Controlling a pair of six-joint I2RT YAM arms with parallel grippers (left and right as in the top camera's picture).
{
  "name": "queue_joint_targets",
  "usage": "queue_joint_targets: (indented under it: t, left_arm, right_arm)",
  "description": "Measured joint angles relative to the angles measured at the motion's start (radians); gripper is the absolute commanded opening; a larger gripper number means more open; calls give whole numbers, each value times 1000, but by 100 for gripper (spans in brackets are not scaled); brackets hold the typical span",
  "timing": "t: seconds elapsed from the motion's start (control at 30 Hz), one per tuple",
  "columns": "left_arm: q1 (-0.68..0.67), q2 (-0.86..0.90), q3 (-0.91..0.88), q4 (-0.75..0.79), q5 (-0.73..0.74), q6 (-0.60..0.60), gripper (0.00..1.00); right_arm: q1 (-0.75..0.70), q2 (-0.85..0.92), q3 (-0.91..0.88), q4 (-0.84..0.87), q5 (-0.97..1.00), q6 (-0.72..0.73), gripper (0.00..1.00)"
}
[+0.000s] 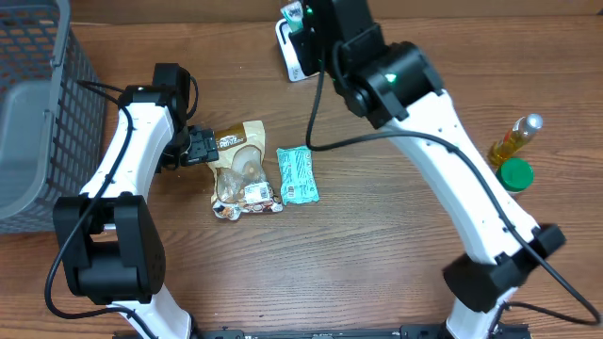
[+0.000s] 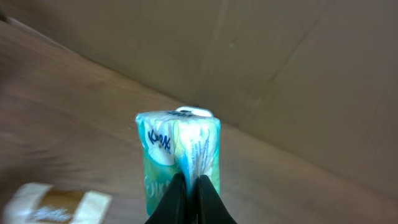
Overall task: Scan the item barcode
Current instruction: 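Carry the Kleenex pack up to the white scanner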
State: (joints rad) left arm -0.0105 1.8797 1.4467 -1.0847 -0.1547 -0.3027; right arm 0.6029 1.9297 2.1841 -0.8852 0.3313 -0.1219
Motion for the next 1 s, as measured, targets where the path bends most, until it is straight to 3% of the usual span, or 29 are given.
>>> queue_joint_targets:
  t: [0.5, 0.77, 1.0]
  left_arm:
    - [0, 0, 0, 0, 0, 0, 99]
    - [0, 0, 0, 0, 0, 0, 100]
    - [0, 0, 0, 0, 0, 0, 100]
  right_arm:
    - [-1, 301, 0, 365, 87, -511, 4]
    - [-19, 397, 0, 522, 110, -579, 4]
    - [-73, 470, 0, 550, 118, -588, 4]
